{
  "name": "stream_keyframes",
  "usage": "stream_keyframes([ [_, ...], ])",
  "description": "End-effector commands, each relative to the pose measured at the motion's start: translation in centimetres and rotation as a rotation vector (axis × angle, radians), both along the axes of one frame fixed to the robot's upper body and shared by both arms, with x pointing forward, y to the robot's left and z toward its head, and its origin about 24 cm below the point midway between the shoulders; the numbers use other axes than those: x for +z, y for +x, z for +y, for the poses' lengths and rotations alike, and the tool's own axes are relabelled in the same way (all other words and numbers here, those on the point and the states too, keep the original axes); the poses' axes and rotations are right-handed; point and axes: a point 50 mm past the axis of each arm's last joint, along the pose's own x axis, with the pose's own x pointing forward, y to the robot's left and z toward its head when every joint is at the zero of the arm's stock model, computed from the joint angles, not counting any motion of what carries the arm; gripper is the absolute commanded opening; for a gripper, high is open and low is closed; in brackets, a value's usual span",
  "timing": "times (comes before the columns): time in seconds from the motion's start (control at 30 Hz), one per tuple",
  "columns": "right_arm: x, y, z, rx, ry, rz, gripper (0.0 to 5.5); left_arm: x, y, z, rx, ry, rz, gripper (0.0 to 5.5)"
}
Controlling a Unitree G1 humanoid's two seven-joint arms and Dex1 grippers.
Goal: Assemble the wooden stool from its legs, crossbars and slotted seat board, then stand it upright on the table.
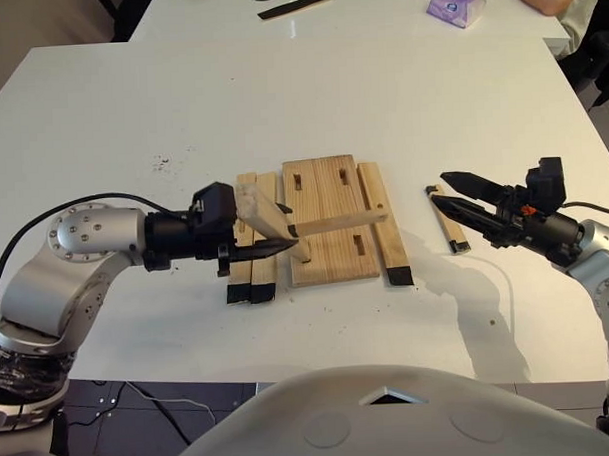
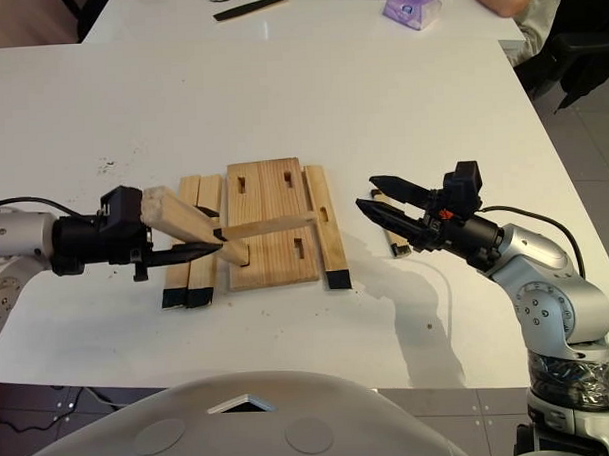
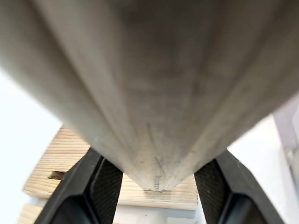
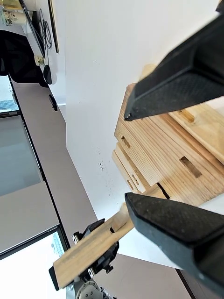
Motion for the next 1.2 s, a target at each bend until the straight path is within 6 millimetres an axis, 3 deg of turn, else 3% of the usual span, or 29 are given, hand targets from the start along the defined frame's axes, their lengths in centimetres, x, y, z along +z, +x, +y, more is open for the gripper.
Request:
stream_keyframes([
  [0.03,0.2,-0.1,0.3,0.016,-0.008,-0.015,2.81,-1.0,0.1,0.6,0.065,0.029,0.125,2.84],
  [0.13,0.1,-0.3,0.3,0.011,-0.008,-0.015,2.81,-0.9,-0.3,1.1,0.081,0.069,0.122,3.34],
  [0.3,0.0,-0.9,-0.1,-0.021,-0.01,-0.013,2.81,-0.9,-2.1,2.8,0.141,0.135,0.123,3.34],
  [0.47,0.0,-2.3,-0.8,-0.088,-0.016,-0.013,2.81,-3.6,-2.7,6.0,0.45,0.22,0.243,3.34],
  [0.6,-0.1,-2.8,-0.6,-0.11,0.004,-0.014,2.81,-5.7,-4.4,4.8,0.453,0.209,0.307,3.34],
  [0.73,-0.2,-2.7,-0.2,-0.111,0.017,-0.019,2.81,-8.0,-5.5,4.3,0.46,0.303,0.335,3.34],
  [0.83,-0.1,-2.5,-0.2,-0.111,0.012,-0.021,2.81,-8.5,-4.5,5.8,0.523,0.391,0.298,3.34],
  [0.97,-0.2,-2.5,-0.3,-0.116,0.014,-0.022,2.81,-7.6,-2.7,7.8,0.564,0.448,0.227,3.34],
  [1.2,-0.4,-2.5,0.0,-0.106,0.01,-0.021,2.81,-7.3,-2.3,7.6,0.549,0.422,0.24,3.34],
])
